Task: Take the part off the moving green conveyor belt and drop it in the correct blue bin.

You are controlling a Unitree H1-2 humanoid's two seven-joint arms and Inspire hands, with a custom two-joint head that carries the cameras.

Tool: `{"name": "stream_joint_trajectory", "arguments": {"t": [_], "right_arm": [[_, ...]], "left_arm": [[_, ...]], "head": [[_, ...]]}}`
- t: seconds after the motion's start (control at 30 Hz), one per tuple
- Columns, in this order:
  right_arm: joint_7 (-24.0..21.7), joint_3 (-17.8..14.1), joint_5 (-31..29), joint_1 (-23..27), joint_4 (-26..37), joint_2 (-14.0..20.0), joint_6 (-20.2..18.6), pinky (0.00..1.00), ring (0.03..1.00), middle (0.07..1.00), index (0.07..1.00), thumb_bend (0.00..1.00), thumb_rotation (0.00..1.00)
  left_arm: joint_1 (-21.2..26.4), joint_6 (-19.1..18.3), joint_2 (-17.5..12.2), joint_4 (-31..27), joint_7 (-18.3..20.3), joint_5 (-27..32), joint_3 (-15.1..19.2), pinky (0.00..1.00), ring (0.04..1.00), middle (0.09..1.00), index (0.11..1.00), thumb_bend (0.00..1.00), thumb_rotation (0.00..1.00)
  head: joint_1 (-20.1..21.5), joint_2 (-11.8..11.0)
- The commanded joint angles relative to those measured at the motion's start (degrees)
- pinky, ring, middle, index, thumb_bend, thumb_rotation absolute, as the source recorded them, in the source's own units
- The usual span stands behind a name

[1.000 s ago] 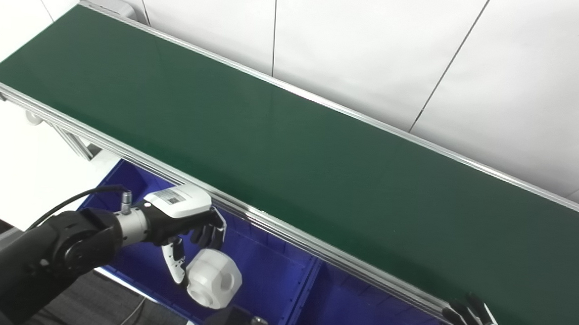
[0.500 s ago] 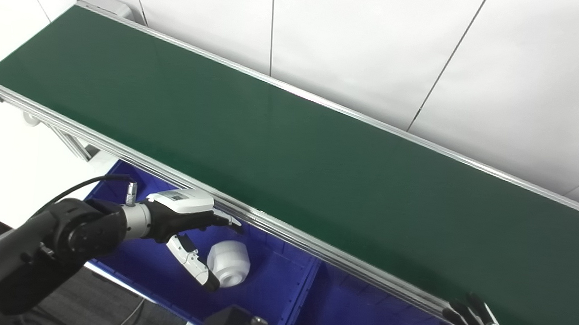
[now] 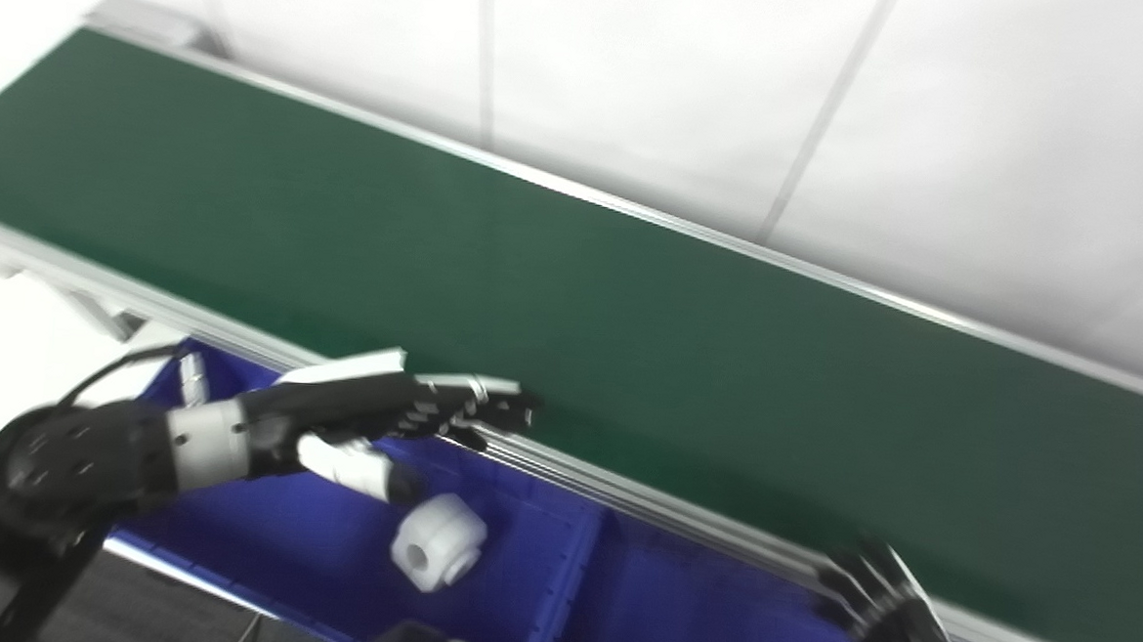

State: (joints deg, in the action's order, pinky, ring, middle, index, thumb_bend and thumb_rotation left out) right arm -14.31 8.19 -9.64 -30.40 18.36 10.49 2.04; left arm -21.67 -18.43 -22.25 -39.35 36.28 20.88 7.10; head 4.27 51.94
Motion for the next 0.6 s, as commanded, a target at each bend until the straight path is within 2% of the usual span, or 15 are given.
{"name": "stream_joint_trajectory", "arguments": {"t": [0.0, 0.03, 0.07, 0.1, 0.13, 0.23, 0.33, 0.47, 0.57], "right_arm": [[1.6, 2.5, 2.8, -0.4, 5.0, -3.1, -2.0, 0.78, 0.844, 0.867, 0.911, 0.98, 0.88], [2.0, 3.2, 3.8, -0.1, 5.3, -3.8, -2.5, 0.78, 0.846, 0.869, 0.914, 0.98, 0.89], [2.5, 4.1, 5.0, 0.1, 5.6, -4.6, -3.1, 0.78, 0.849, 0.872, 0.921, 0.98, 0.89], [2.8, 4.7, 5.9, 0.2, 5.8, -5.1, -3.6, 0.78, 0.852, 0.875, 0.928, 0.97, 0.90], [3.4, 5.4, 7.3, 0.4, 6.2, -5.9, -4.3, 0.78, 0.852, 0.875, 0.929, 0.96, 0.91], [4.6, 6.8, 10.1, 0.7, 6.9, -7.7, -5.6, 0.79, 0.857, 0.881, 0.935, 0.96, 0.93], [5.9, 7.5, 11.6, 1.0, 7.8, -9.2, -7.4, 0.80, 0.862, 0.885, 0.938, 0.96, 0.93], [7.1, 7.5, 12.3, 1.4, 8.1, -10.1, -8.0, 0.80, 0.871, 0.898, 0.937, 0.96, 0.94], [7.4, 7.2, 12.5, 1.4, 7.9, -10.4, -7.3, 0.81, 0.879, 0.905, 0.933, 0.94, 0.94]], "left_arm": [[-2.0, 1.4, 7.5, -3.6, -7.7, 9.1, 1.1, 0.85, 0.880, 0.888, 0.876, 1.00, 0.78], [-2.7, 2.5, 10.2, -3.5, -9.7, 6.5, 0.4, 0.84, 0.882, 0.893, 0.882, 1.00, 0.80], [-3.4, 3.4, 12.2, -3.3, -11.5, 3.8, -0.1, 0.84, 0.889, 0.907, 0.897, 0.99, 0.82], [-3.8, 3.9, 13.4, -3.2, -12.7, 2.0, -0.4, 0.85, 0.904, 0.928, 0.917, 0.98, 0.83], [-5.3, 6.2, 16.5, -2.3, -15.0, -4.3, -1.8, 0.86, 0.907, 0.931, 0.921, 0.97, 0.84], [-8.6, 12.6, 21.8, 0.9, -19.2, -15.7, -5.5, 0.96, 0.975, 0.985, 0.984, 0.85, 0.87], [-9.9, 19.8, 20.4, 6.3, -20.2, -24.4, -8.8, 0.99, 0.997, 0.999, 0.998, 0.76, 0.92], [-6.2, 25.9, 18.7, 12.1, -23.0, -31.3, -9.5, 1.00, 1.000, 1.000, 1.000, 0.82, 0.93], [-4.3, 29.0, 19.1, 14.2, -26.0, -34.8, -10.2, 1.00, 1.000, 1.000, 1.000, 0.79, 0.96]], "head": [[4.1, 0.2], [4.7, 0.2], [7.6, 0.3], [7.6, 0.3], [10.4, 0.7], [12.8, 1.3], [15.0, 2.7], [15.0, 3.5], [14.9, 3.3]]}}
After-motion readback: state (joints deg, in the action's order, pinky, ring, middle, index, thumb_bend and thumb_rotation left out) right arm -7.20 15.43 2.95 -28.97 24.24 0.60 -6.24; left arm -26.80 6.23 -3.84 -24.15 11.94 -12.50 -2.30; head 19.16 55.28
